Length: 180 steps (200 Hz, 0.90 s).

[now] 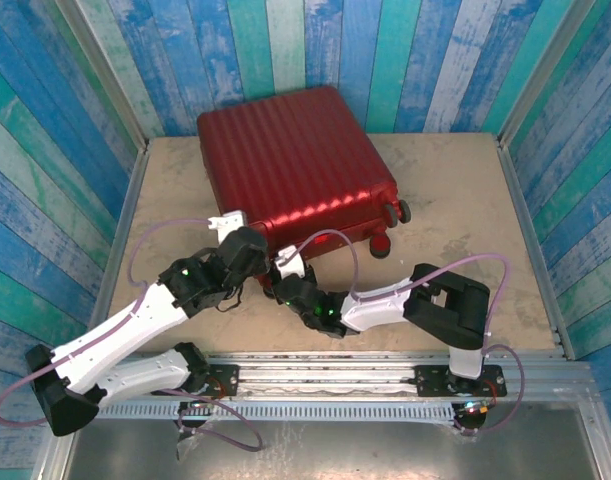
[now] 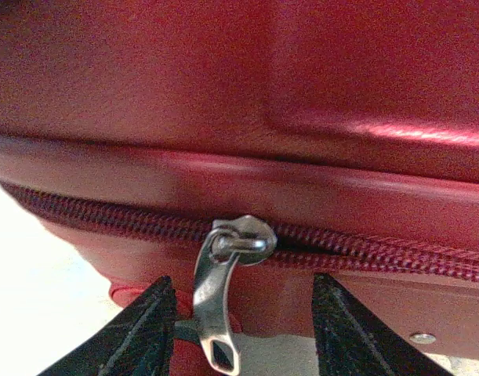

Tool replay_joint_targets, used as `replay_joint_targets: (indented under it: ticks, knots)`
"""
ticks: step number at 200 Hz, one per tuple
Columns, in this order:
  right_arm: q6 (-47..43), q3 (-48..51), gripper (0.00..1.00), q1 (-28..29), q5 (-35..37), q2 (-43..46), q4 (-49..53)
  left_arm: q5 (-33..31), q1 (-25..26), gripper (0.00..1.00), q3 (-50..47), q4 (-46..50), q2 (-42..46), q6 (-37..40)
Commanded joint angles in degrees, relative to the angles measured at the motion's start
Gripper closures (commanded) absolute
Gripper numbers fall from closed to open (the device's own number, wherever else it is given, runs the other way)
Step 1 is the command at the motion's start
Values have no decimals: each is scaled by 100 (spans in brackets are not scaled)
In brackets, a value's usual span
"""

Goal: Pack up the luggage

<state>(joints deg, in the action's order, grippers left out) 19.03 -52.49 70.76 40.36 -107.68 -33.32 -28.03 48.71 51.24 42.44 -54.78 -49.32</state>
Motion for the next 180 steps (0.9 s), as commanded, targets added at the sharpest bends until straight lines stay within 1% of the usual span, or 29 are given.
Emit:
replay_joint_targets:
  ticks: [1, 23, 41, 57, 59, 60, 64, 68, 87, 109, 122, 144, 161, 180]
  knots:
    - [409, -267, 58, -41, 639, 83, 635, 79, 34, 47, -152, 28, 24, 404]
    - [443, -380, 65, 9, 754, 72, 766, 92, 34, 48, -229, 4, 114, 395]
    - [397, -413, 74, 34, 737, 104, 737, 105, 39, 48, -302, -49, 185, 410]
    - [277, -388, 88, 63, 651, 146, 593, 112, 38, 48, -330, -76, 213, 432]
    - [268, -387, 89, 62, 632, 153, 583, 113, 35, 48, -331, -77, 214, 439]
    - [242, -368, 91, 63, 605, 162, 557, 113, 34, 48, -333, -77, 214, 444]
    - [184, -340, 96, 62, 540, 182, 503, 118, 34, 48, -334, -81, 214, 462]
    - [116, -306, 99, 66, 470, 208, 444, 127, 34, 48, -335, -90, 221, 481]
    - [-171, -83, 100, 64, 233, 426, 410, 258, 35, 49, -401, -250, 262, 669]
    - [-635, 324, 99, 72, 13, 731, 393, 647, 34, 50, -504, -576, 251, 1042]
    - [-968, 658, 100, 59, -142, 911, 170, 785, 33, 49, -502, -627, 148, 1190]
    - [-1416, 807, 100, 21, -493, 1109, 195, 734, 42, 44, -395, -495, -103, 1344]
    - [-1657, 701, 100, -15, -775, 1145, 418, 525, 36, 41, -306, -297, -295, 1327]
    - [-1911, 544, 99, -17, -942, 1120, 684, 549, 34, 36, -287, -279, -431, 1381]
